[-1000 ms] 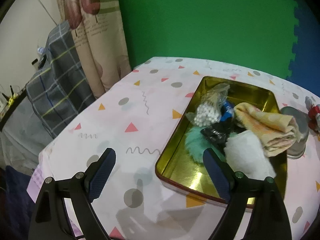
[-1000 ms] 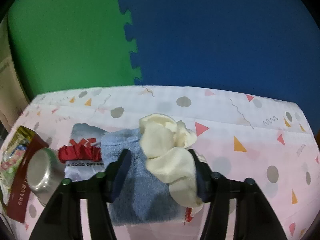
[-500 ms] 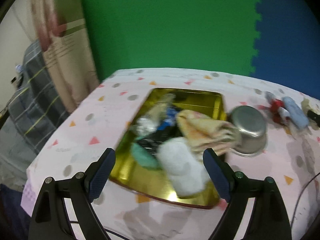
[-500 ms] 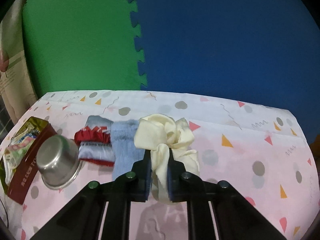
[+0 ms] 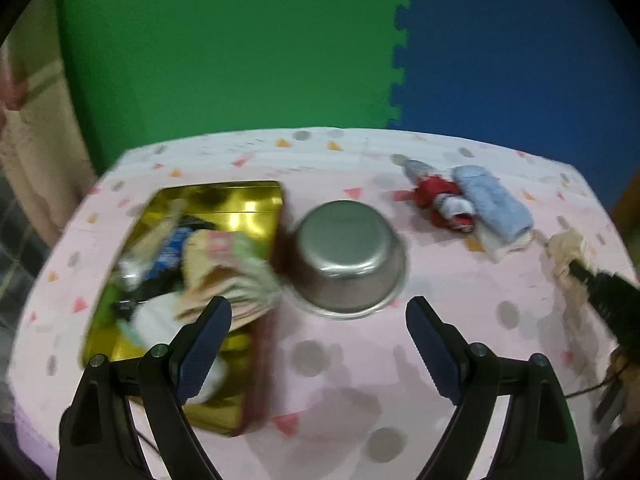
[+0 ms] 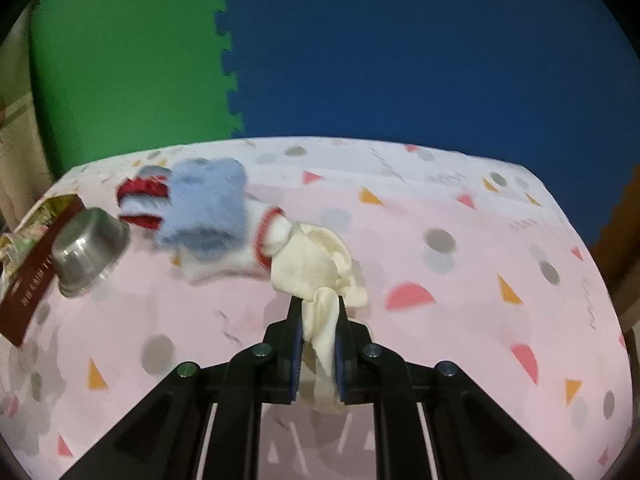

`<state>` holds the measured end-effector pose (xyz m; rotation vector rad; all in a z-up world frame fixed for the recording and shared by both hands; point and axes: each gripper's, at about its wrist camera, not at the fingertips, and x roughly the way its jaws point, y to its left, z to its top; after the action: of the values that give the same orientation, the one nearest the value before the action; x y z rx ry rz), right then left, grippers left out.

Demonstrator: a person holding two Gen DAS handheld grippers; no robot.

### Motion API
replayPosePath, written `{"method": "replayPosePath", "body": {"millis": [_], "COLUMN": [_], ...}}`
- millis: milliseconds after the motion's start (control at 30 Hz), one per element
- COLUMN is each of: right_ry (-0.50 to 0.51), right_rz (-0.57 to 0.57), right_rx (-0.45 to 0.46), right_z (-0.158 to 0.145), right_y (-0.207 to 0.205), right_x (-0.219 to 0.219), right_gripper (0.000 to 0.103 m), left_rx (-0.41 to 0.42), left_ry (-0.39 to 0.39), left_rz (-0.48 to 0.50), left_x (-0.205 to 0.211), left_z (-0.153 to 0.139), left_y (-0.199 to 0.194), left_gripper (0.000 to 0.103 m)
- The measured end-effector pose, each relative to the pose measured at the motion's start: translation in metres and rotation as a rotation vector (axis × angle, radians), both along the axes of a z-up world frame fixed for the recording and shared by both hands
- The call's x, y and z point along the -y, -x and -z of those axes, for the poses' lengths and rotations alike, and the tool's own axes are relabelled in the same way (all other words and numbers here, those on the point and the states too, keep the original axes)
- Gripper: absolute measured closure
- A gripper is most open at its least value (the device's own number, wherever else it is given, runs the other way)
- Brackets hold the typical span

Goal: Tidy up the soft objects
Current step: 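Grasp the red scrunchie with white cloth with the left gripper while the right holds the cream scrunchie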

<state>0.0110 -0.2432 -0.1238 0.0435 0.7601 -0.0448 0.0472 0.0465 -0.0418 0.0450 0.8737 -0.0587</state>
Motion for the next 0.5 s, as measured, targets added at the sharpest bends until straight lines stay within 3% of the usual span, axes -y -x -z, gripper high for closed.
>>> {"method": "replayPosePath", "body": {"millis": [133, 500], "right_ry": [0.008, -0.069], "right_rz": [0.039, 0.056], "right_rx": [-0.017, -0.058], "right_z": [0.011, 0.021], "right_y": [0.011, 0.006], "right_x": [0.016, 0.030], "right_gripper": [0.090, 0.090], "left_rx": [-0.054, -0.104], "left_ry": [0.066, 0.087], "left_rz": [0.011, 0.065], "left_x": [0.012, 0.052], "left_z": [0.004, 0.008], "left_y": [-0.017, -0.075], "left_gripper": [0.016, 0.016]}}
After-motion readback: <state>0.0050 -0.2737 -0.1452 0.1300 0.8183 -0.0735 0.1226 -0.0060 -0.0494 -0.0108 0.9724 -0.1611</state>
